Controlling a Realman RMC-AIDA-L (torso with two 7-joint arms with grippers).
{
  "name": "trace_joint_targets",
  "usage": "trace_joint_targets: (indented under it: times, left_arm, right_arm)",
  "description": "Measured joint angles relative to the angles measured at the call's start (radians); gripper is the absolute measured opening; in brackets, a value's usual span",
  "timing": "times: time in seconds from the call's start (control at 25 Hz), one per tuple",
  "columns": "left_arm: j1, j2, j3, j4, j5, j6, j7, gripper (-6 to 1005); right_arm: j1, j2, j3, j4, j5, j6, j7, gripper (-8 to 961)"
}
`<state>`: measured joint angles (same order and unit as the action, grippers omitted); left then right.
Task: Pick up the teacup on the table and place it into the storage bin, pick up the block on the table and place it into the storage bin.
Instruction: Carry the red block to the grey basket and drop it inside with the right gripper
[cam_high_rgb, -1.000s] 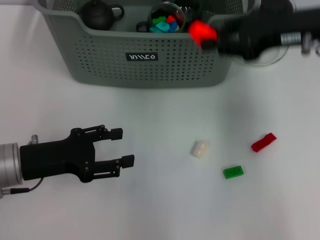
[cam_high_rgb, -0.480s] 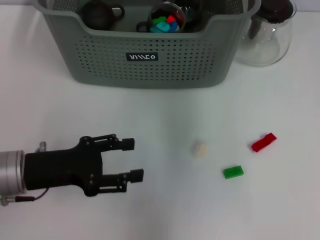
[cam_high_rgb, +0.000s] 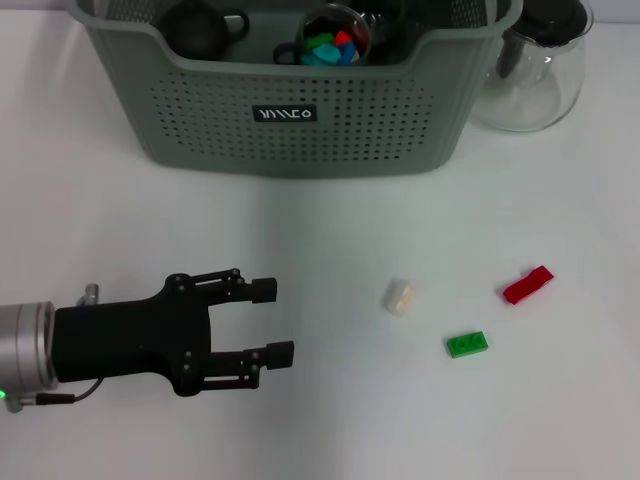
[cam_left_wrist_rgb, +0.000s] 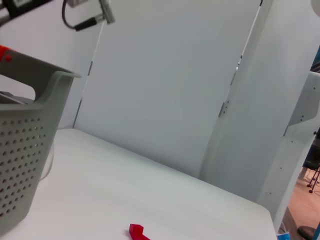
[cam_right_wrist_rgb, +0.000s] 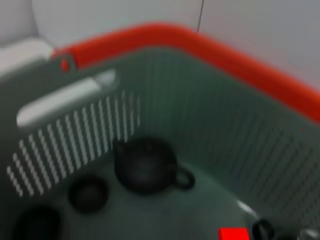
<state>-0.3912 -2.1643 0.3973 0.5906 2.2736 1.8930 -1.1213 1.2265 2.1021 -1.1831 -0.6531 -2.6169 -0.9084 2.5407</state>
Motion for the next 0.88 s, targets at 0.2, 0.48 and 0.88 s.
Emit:
trace_joint_targets:
  times: [0.2,0.48,0.88]
  left_arm:
    - [-0.001,0.000,-0.001,0.000,-0.002,-0.002,0.000,763]
    - [-0.002,0.000,-0.008,0.000,-0.003,-0.004,0.000,763]
    - [0.001,0.000,-0.012,0.000,-0.003,-0.006,0.000,763]
  right_arm:
    - [0.004,0.000,-0.043,0.037,-0.008,0.022,0.020,229]
    - [-0.003,-0.001,-0.082,0.054,-0.005,0.070,0.019,233]
    - [-0.175,-0.006,-0.087,-0.247,0.126,-0.021,0.008,395]
